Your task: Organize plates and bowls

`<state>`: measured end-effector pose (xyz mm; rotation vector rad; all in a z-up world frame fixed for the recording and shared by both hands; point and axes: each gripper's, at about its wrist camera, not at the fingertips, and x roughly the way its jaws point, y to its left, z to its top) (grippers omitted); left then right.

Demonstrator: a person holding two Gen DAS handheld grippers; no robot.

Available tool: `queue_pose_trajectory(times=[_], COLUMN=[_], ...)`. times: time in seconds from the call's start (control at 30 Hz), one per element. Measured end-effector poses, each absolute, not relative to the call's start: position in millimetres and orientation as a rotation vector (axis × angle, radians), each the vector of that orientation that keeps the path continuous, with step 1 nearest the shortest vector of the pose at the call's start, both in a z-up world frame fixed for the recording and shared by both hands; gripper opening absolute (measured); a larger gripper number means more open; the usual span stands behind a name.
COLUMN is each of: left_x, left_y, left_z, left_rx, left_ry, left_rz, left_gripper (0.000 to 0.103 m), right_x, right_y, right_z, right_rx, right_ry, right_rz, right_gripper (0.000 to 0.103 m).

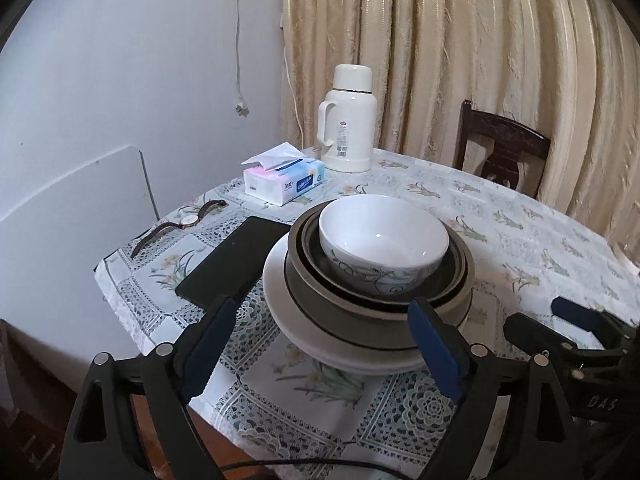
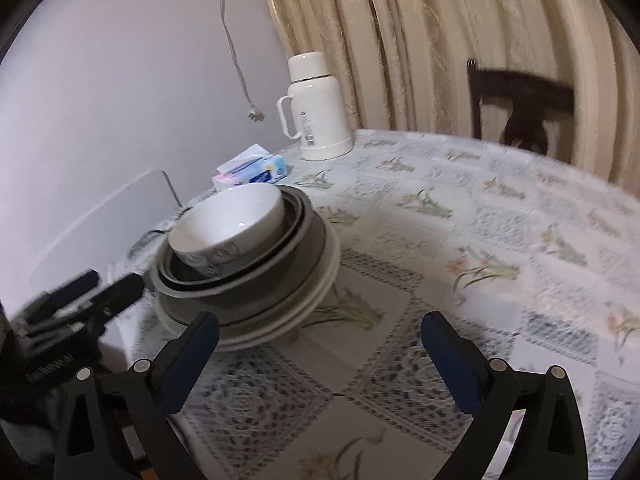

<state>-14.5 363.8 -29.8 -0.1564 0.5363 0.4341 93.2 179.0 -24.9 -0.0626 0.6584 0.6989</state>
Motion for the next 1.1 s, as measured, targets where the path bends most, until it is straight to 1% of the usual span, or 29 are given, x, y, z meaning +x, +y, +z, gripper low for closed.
queue_pose_trajectory(times=[0.2,0.33,0.57,0.83,1.1], left_x=[-16,-18,-16,-18,-18], left_y=[362,359,357,356,361], left_z=[-27,-27,-34,-35,-40], left_rx=[-0.12,-0.085,-0.045,-0.007,-0.016], left_ry=[0.516,0.506,0.533,0.535,0.563], left_rz=[0.48,0.5,0.53,0.587,0.583], left_gripper=[0.092,0.093,0.093,0.093,0.093], right_x=[84,85,91,80,73], right_y=[182,178,176,195,209], right_z=[-26,-21,-21,-19,-22], right_rx=[-0.165,-0.177,-0.133,-0.222,-0.244], right_ry=[0.586,0.55,0.581,0.551,0.57], right_rz=[0.611,0.565,0.604,0.611,0.679], right_gripper=[0.103,0.103,0.103,0.103,0.103])
